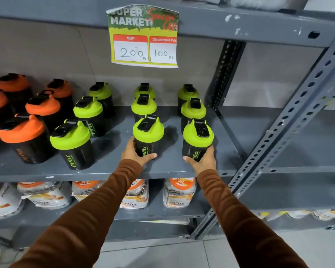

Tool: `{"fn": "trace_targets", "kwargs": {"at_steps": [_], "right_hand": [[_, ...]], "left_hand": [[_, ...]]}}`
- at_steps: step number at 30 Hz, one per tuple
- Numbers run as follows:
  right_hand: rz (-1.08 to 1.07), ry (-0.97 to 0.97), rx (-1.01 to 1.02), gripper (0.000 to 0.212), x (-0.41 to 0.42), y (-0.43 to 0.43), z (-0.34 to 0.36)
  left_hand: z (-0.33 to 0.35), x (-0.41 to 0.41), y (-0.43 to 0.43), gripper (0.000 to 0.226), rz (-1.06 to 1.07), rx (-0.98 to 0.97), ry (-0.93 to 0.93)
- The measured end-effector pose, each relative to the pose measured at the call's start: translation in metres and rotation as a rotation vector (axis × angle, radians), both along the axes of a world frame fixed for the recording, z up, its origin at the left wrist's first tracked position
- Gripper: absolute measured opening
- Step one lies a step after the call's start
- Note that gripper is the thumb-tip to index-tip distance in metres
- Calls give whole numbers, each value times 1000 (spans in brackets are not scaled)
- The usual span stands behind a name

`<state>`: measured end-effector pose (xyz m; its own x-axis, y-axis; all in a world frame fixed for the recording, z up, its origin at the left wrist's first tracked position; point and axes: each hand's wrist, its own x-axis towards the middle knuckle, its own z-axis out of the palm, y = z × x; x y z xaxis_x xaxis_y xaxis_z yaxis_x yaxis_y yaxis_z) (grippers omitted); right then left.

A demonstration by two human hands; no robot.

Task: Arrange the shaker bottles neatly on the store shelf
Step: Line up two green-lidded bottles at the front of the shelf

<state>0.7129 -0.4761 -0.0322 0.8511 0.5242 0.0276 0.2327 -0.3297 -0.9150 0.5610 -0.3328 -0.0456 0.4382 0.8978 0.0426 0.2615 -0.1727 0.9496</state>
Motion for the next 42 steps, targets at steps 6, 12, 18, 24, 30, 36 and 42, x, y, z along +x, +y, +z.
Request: {"fn": "trace_targets", "kwargs": {"at_steps": [6, 12, 18, 24, 30, 36, 42], "right_hand": [[-9, 11, -47, 73, 2, -5, 2], [-5, 17, -46, 72, -2, -8, 1], [38, -1, -76, 83, -3, -15, 0], [30, 33, -113, 76, 1, -15, -6], [37, 37, -112, 69, 3, -17, -6], [55, 30, -92, 66, 6, -22, -7], [63, 47, -86, 66, 8, -23, -13]], "left_hand": [[2, -11, -10, 73, 121, 31, 8], [5, -20, -24, 80, 188, 56, 34], [15, -20, -29, 89, 118, 76, 80], [12, -26, -28, 79, 77, 36, 162], [11, -28, -33, 77, 92, 32, 170], [12, -29, -34, 77, 91, 19, 170], [14, -26, -35, 77, 104, 6, 175]]}}
